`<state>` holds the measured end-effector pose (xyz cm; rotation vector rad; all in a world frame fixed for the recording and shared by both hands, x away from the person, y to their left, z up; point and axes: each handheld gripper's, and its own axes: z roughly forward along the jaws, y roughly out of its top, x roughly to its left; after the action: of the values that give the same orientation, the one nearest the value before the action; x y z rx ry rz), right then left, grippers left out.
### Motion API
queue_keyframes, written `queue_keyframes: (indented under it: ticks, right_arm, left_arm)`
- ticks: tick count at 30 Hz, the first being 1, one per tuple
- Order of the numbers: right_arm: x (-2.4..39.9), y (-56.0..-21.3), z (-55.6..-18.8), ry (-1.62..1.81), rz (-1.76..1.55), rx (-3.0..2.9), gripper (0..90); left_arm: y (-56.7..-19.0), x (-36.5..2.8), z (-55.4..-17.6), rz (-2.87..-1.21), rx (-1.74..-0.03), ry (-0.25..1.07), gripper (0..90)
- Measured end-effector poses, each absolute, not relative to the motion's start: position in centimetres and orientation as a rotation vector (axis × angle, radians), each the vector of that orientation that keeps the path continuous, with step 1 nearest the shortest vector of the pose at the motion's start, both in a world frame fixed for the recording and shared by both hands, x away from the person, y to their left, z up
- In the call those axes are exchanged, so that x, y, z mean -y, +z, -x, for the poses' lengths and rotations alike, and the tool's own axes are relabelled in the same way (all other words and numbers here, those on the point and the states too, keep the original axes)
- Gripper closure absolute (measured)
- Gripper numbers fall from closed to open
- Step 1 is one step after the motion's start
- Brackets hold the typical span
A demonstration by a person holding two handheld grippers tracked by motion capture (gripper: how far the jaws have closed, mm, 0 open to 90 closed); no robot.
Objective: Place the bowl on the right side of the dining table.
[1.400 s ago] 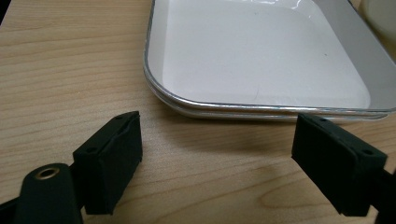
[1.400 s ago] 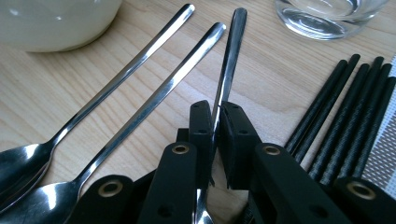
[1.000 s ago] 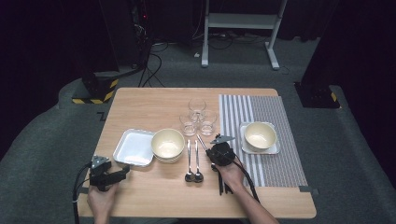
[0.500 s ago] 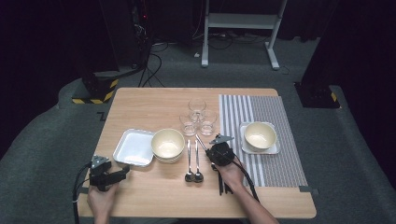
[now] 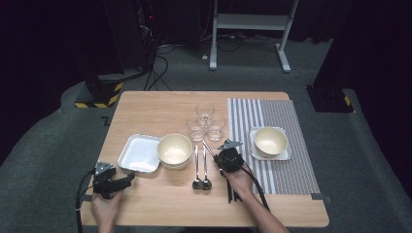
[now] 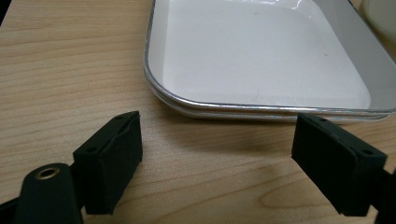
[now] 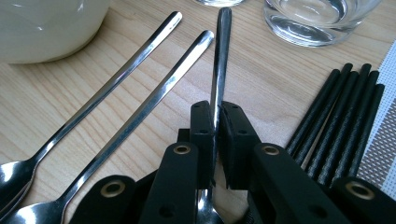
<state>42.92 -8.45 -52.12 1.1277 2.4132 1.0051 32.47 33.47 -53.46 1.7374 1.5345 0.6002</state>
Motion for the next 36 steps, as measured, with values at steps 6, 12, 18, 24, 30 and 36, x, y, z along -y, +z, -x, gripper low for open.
queue_keyframes:
  ticks: [6,12,18,24,30,36]
  right_arm:
    - [8.41,-52.11,-43.05,0.997,-1.122,-2.412,83.9]
    - [8.43,-52.11,-43.19,1.007,-1.125,-2.418,84.0]
    - [8.45,-52.12,-43.20,1.006,-1.101,-2.427,84.1]
    - [8.40,-52.11,-43.26,1.008,-1.102,-2.430,84.2]
    - [8.36,-52.11,-43.33,1.010,-1.095,-2.433,84.2]
    - [8.47,-52.07,-43.41,1.028,-1.113,-2.446,78.9]
  left_arm:
    - [-53.46,-33.46,-32.47,-1.738,-1.535,0.601,16.4]
    - [-53.46,-33.44,-32.47,-1.736,-1.536,0.599,16.4]
    - [-53.46,-33.47,-32.47,-1.738,-1.534,0.601,16.4]
    - [-53.46,-33.43,-32.47,-1.736,-1.536,0.600,16.4]
    - [-53.46,-33.43,-32.47,-1.736,-1.536,0.600,16.4]
    - [-53.46,-33.45,-32.48,-1.738,-1.535,0.601,16.4]
